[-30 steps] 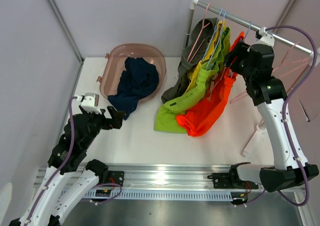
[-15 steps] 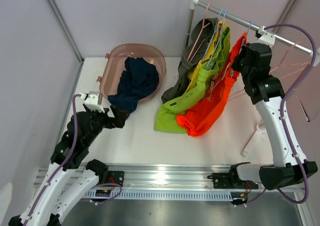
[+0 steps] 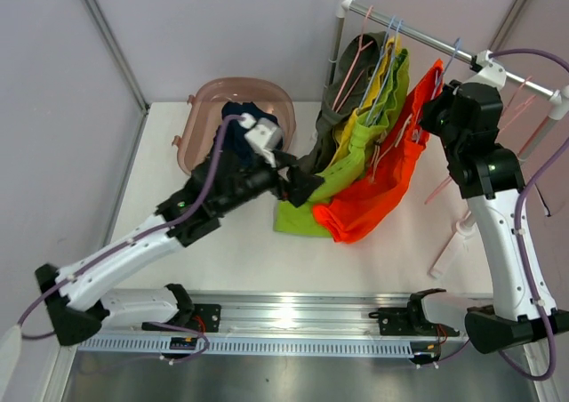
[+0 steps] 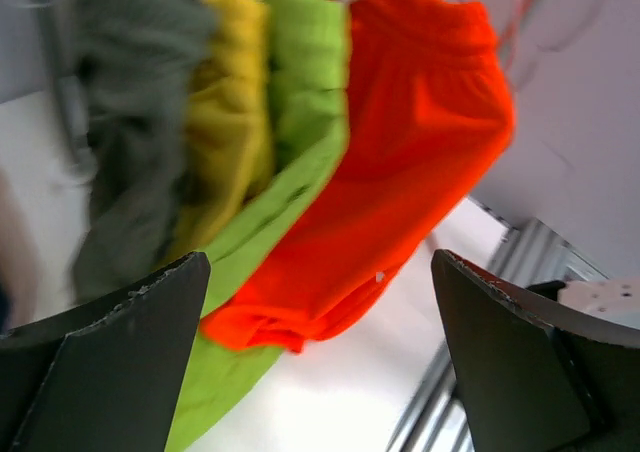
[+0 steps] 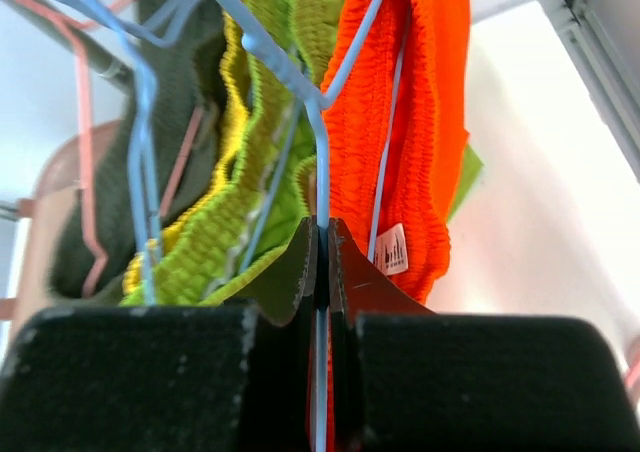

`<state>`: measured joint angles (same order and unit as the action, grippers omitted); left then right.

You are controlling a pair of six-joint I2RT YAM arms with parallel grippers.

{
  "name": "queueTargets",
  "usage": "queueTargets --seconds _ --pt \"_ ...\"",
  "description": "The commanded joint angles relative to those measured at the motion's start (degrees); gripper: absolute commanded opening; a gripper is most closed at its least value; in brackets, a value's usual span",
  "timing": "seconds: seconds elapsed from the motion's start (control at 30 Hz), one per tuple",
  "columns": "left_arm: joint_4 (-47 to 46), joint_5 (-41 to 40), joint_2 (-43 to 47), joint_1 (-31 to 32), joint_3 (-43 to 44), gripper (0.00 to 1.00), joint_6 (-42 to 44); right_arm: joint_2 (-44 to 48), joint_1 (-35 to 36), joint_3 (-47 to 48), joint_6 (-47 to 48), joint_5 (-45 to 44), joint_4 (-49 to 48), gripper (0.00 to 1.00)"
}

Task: Remove the shorts from the hanger

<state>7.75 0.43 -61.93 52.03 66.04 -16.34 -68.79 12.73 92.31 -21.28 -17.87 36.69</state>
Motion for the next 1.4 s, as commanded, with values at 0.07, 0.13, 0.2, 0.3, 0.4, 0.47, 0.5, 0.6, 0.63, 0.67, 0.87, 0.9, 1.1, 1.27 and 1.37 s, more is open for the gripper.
queueTargets --seconds 0.07,0.13,0.2,0.3,0.4,0.47,0.5,0.6,0.63,0.67,0.87,0.9,1.1,1.27,1.37 --pt "-13.88 3.26 -9.05 7.2 4.79 0.99 1.05 4.54 0.98 7.0 -3.59 3.62 -1.1 0.0" --pt "-15.39 5.89 -12.15 8.69 6.98 0.99 1.22 5.16 1.24 7.18 -4.38 5.56 -1.09 0.0" --pt "-16.8 7.21 -16.35 11.15 8.92 0.99 2.01 6.21 1.94 7.35 -5.09 5.74 -1.0 0.0" --pt "-18.82 9.15 -19.88 14.06 10.51 0.99 2.98 6.66 2.38 7.09 -5.09 5.39 -0.92 0.0" --pt "-19.79 9.33 -22.26 15.55 12.53 0.99 3.5 7.01 2.39 6.92 -5.52 6.44 -0.3 0.0" --pt "-19.7 9.94 -24.81 15.73 14.54 0.99 3.59 7.88 2.39 5.69 -5.97 6.97 -0.74 0.0" --pt "-19.61 10.21 -26.3 15.73 14.9 0.99 3.42 8.23 2.39 4.99 -6.32 7.23 -1.35 0.0" --pt "-19.96 11.0 -27.63 16.08 16.05 0.99 3.07 9.12 2.47 3.05 -6.5 7.15 -1.62 0.0" --pt "-20.4 10.74 -28.15 16.17 16.05 0.99 3.15 9.12 2.47 2.87 -6.5 7.15 -1.18 0.0" --pt "-20.4 10.39 -28.59 16.35 16.14 0.99 3.15 9.2 2.47 2.87 -6.41 7.15 -1.01 0.0" --pt "-19.79 7.84 -32.64 16.35 18.16 0.62 3.33 10.26 2.47 4.36 -6.41 6.71 0.05 0.0" --pt "-20.14 7.66 -33.16 16.35 18.07 0.53 3.24 10.35 2.47 4.8 -6.32 6.53 0.75 0.0" --pt "-18.74 4.68 -32.73 16.44 18.6 0.0 0.7 10.35 2.39 6.21 -5.71 5.65 1.81 0.0" --pt "-16.71 -0.68 -23.25 21.26 10.0 0.0 0.69 9.82 2.47 5.6 -4.92 4.34 1.64 0.0" --pt "-16.54 -7.95 -15.43 27.23 1.84 0.0 1.74 8.94 2.3 5.77 -4.3 3.46 1.2 0.0"
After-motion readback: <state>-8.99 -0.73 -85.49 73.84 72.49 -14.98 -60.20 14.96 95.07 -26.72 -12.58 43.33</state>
